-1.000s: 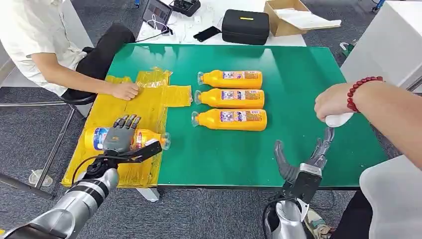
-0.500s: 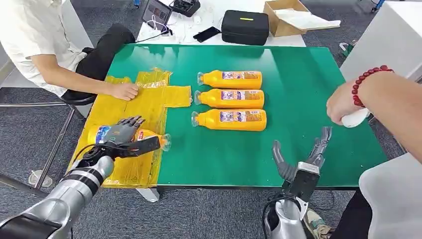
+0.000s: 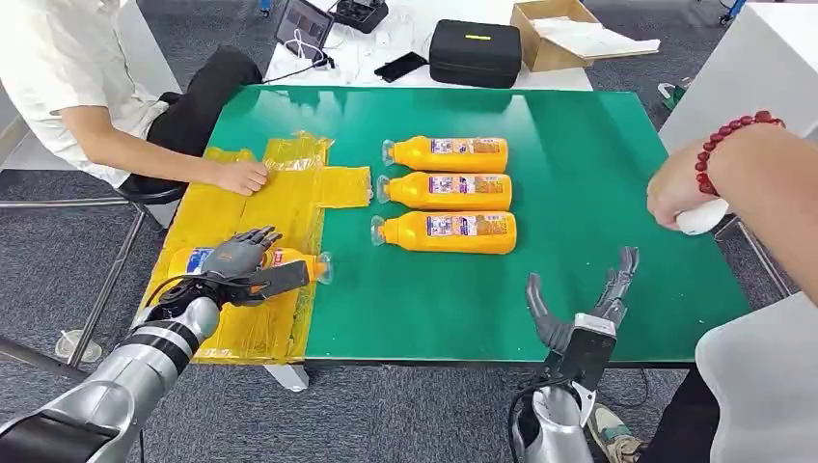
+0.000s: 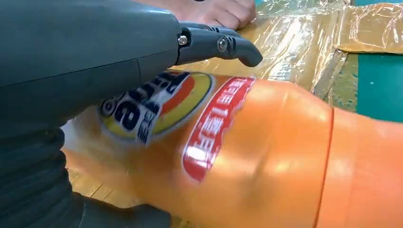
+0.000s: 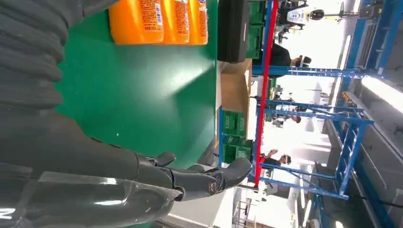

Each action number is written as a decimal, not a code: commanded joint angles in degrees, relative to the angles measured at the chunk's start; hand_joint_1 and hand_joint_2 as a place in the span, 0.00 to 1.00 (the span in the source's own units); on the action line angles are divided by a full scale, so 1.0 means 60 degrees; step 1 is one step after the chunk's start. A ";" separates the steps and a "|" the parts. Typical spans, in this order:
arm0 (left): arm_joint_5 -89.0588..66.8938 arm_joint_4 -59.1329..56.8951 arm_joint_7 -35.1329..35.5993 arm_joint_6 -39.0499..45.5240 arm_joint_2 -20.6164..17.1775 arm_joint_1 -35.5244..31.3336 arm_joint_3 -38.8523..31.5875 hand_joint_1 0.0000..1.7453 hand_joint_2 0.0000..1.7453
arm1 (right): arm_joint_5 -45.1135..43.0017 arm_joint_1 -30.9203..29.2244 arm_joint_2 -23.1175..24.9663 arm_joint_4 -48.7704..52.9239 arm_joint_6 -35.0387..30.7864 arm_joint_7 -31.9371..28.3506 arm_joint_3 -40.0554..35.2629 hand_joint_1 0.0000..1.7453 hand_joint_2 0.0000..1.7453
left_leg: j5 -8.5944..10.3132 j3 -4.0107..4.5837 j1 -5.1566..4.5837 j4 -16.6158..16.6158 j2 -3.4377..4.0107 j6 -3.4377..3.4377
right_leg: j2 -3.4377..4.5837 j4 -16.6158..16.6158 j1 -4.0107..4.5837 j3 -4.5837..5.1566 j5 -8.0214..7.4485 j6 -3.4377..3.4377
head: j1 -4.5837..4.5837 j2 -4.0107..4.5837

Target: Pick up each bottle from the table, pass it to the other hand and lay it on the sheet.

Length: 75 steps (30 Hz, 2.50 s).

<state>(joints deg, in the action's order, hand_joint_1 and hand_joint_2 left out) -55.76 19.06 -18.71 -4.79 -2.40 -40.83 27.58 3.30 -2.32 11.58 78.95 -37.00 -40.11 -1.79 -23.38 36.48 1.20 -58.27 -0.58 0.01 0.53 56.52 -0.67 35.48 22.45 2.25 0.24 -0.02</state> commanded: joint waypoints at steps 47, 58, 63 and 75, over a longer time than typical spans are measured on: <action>0.3540 0.6350 -0.2226 0.1941 0.0061 0.3560 0.0415 0.00 1.00 | 0.0477 0.0575 -0.0410 0.0399 -0.0500 0.0018 0.0108 0.00 1.00 | -0.0017 0.0013 -0.0005 -0.0001 0.0014 -0.0010 | -0.0008 -0.0002 0.0001 0.0029 0.0015 -0.0010 | 0.0000 0.0003; 0.4508 0.7805 -0.2151 0.1907 0.0193 0.4583 0.0293 0.00 1.00 | 0.0871 0.0715 -0.0841 0.0175 -0.0350 0.0018 -0.0766 0.00 1.00 | -0.0019 0.0019 -0.0005 0.0002 0.0027 -0.0008 | 0.0005 -0.0005 0.0002 0.0037 0.0012 -0.0010 | 0.0000 0.0003; 0.7063 0.9626 -0.1291 0.1784 0.1823 0.6209 -0.0478 0.00 1.00 | 0.2738 0.0570 -0.1087 -0.1456 0.0012 0.0018 -0.1315 0.00 1.00 | -0.0038 -0.0022 -0.0004 0.0011 0.0041 -0.0019 | 0.0014 -0.0026 0.0005 -0.0007 0.0022 -0.0009 | 0.0004 0.0003; 0.9122 0.9375 -0.1397 0.3635 0.1661 0.6024 0.1606 0.00 1.00 | 0.6001 -0.0556 -0.1862 -0.3181 -0.0123 0.1892 -0.1593 0.00 1.00 | -0.0022 0.0054 -0.0008 0.0007 0.0006 -0.0016 | -0.0002 -0.0019 -0.0007 0.0053 0.0019 0.0018 | 0.0000 0.0003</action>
<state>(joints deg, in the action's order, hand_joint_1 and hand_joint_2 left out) -2.91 75.14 -27.26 17.33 8.63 -3.61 32.54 32.23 -0.22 5.75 70.36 -37.05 -34.28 -8.43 -23.49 36.96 1.16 -58.28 -0.60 -0.05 0.52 56.47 -0.73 35.95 22.56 2.40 0.24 0.00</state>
